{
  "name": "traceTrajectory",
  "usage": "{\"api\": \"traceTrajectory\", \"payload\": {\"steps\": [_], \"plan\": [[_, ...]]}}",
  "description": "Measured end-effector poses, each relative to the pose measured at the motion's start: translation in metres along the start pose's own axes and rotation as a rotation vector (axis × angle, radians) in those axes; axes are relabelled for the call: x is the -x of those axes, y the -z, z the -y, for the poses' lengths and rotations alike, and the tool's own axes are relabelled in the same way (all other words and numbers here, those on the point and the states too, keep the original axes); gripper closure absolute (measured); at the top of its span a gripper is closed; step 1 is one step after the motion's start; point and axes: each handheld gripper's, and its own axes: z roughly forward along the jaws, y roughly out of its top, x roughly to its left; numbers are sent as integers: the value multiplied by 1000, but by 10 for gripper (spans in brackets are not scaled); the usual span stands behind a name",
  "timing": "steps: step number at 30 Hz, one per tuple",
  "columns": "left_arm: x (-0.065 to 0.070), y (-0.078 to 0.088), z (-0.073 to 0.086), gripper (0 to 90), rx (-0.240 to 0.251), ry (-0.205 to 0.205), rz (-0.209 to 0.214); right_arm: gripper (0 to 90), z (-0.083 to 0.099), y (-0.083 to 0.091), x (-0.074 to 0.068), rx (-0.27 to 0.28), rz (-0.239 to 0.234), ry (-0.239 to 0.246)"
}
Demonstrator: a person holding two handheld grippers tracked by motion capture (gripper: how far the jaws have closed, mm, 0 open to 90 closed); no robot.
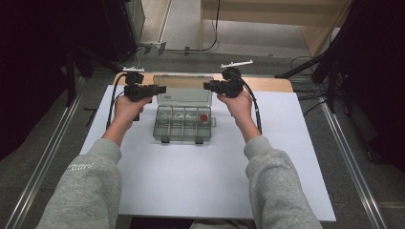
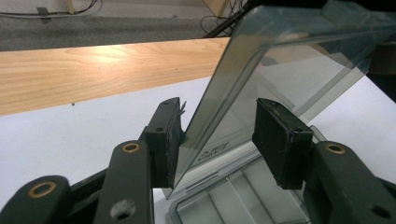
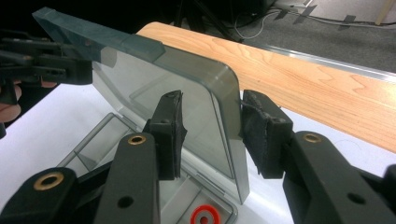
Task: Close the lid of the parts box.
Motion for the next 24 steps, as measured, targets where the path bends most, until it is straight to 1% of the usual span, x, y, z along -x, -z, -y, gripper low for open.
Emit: {"api": "traceTrajectory", "payload": {"steps": [6,10,12,19,20,21,24], "plan": [[2,4,0,514,-4,-14,5,607,2,4,-2,-1,-8,7],[3,6,-1,503,-14,-6,9,608,3,5,-2,3,-15,12],[3,7,-1,502,-22,-13,10,606,3,6,-3,1,-18,19],[5,14,-3,501,-23,-23,17,601,2,9,-6,-5,-22,30],[5,15,-4,488,-22,-14,26,601,2,9,-6,-6,-23,31],[5,16,-4,453,-23,-11,26,601,2,9,-6,-8,-24,32],[5,20,-5,453,-13,-11,34,604,2,10,-7,-9,-23,34]]}}
